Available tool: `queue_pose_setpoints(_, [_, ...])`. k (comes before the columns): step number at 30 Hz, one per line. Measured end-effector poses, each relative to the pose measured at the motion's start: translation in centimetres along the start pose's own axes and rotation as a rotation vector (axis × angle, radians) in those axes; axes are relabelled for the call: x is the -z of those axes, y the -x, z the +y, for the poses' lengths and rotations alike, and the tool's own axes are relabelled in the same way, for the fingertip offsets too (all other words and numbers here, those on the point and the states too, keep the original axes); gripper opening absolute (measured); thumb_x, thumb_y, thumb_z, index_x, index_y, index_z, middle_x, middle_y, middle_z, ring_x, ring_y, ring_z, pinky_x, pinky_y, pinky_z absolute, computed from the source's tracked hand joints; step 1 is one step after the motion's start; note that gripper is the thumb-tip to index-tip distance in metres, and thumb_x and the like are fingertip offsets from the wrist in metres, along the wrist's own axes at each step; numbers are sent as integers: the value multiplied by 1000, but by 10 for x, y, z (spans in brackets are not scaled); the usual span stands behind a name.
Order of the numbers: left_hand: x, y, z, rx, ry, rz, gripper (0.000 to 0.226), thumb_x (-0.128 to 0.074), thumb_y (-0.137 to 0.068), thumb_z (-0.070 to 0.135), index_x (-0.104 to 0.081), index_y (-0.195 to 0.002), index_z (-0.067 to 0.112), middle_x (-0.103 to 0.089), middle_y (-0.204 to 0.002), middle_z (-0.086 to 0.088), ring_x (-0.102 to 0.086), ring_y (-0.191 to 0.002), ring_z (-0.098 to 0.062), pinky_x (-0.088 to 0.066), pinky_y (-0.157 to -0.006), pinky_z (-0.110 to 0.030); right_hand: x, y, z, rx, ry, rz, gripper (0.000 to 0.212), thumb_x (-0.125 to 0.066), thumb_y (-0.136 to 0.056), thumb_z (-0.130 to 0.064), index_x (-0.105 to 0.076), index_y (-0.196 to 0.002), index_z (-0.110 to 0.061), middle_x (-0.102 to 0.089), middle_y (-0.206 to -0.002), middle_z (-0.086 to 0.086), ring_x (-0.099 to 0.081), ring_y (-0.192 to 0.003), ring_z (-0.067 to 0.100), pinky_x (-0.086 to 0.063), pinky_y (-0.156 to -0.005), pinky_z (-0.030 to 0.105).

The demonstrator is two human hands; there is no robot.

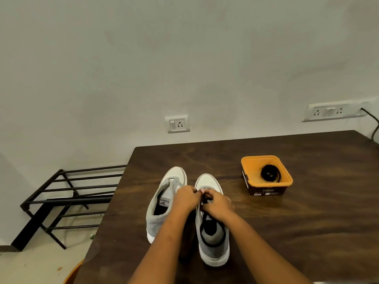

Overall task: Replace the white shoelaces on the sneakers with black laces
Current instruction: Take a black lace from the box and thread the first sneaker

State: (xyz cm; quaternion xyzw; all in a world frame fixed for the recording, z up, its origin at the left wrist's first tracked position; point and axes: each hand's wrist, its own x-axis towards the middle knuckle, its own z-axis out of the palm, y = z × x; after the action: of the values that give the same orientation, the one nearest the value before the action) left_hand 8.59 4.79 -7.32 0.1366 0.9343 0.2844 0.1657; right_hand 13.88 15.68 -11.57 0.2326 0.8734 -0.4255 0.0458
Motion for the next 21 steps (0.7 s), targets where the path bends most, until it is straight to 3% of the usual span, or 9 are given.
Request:
queue_pose_setpoints(3, [-4,0,-1,56,24,30,47,-42,-98,42,-66,-99,2,-67,-105,-19,-60,-103,-33,-46,-88,-37,1,-2,2,16,32,2,58,-60,-76,-40,-47,-132,-44,-59,-130,-9,-52,-123,22,-46,-101,36])
queue_pose_setpoints(6, [-2,-1,-3,34,109,-34,42,-43,-98,40,-64,-79,9,-67,-87,-13,-61,-88,-29,-47,-81,-35,1,-2,3,20,67,-13,57,-58,-81,-40,-43,-136,-44,-57,-135,-8,-49,-126,24,-43,-103,37])
queue_pose_setpoints(8, [-1,1,0,59,316,-46,44,-45,-98,35,-50,-59,16,-55,-63,-4,-52,-65,-23,-42,-67,-33,0,-2,3,15,88,-26,59,-57,-82,-41,-41,-139,-43,-54,-138,-7,-47,-128,24,-41,-105,38])
queue_pose_setpoints(11, [2,4,7,187,753,-64,44,-45,-99,30,-42,-58,16,-42,-54,0,-37,-48,-13,-33,-48,-25,0,-1,1,-8,73,-18,62,-55,-81,-44,-38,-140,-44,-52,-140,-8,-46,-130,23,-39,-107,39])
queue_pose_setpoints(13, [4,5,10,201,908,-62,42,-46,-99,31,-40,-60,16,-39,-54,1,-34,-46,-10,-30,-45,-21,2,1,1,-16,23,-22,62,-55,-81,-47,-39,-140,-43,-52,-140,-10,-47,-130,22,-39,-107,39])
queue_pose_setpoints(18, [11,2,15,220,1357,47,36,-50,-98,24,-44,-64,15,-40,-56,0,-37,-52,-11,-34,-53,-24,10,2,5,0,-81,-61,66,-60,-78,-49,-42,-141,-39,-53,-139,-12,-49,-129,14,-40,-108,36])
queue_pose_setpoints(21, [15,6,23,256,1615,118,31,-47,-99,20,-50,-70,10,-54,-45,2,-55,-55,-12,-49,-46,-20,10,0,4,9,-45,-57,64,-59,-81,-51,-41,-141,-39,-52,-140,-11,-48,-130,16,-40,-107,33])
